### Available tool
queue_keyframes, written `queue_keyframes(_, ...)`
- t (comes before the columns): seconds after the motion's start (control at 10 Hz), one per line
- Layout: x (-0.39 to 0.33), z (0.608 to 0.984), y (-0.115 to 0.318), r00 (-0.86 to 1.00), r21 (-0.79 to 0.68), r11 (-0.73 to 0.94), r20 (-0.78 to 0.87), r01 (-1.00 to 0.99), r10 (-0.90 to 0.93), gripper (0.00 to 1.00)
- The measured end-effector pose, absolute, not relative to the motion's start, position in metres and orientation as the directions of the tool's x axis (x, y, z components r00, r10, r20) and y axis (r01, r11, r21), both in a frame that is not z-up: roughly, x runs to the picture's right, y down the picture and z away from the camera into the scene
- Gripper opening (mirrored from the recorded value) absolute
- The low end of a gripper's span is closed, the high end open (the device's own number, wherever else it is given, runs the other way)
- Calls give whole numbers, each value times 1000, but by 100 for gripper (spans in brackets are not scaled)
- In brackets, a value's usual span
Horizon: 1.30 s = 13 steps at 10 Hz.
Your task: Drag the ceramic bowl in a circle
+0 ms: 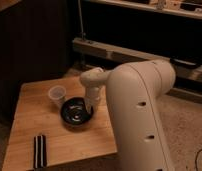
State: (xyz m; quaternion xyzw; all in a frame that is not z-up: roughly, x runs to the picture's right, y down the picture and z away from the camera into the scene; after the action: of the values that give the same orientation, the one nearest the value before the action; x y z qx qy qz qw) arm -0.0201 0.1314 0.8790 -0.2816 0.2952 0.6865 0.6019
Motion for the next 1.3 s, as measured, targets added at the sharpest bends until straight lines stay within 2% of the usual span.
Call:
queue_keyframes(0.1,-2,879,131,-140,96,-103,-738,-990,660,0)
queue_keyframes(0.7,-7,876,134,-130,81,-104,-740,-991,660,0)
queue_keyframes(1.2,64,798,174,-169,61,-186,-742,-981,649,1)
queue_keyframes(1.3,77,784,183,-166,43,-202,-746,-978,645,5)
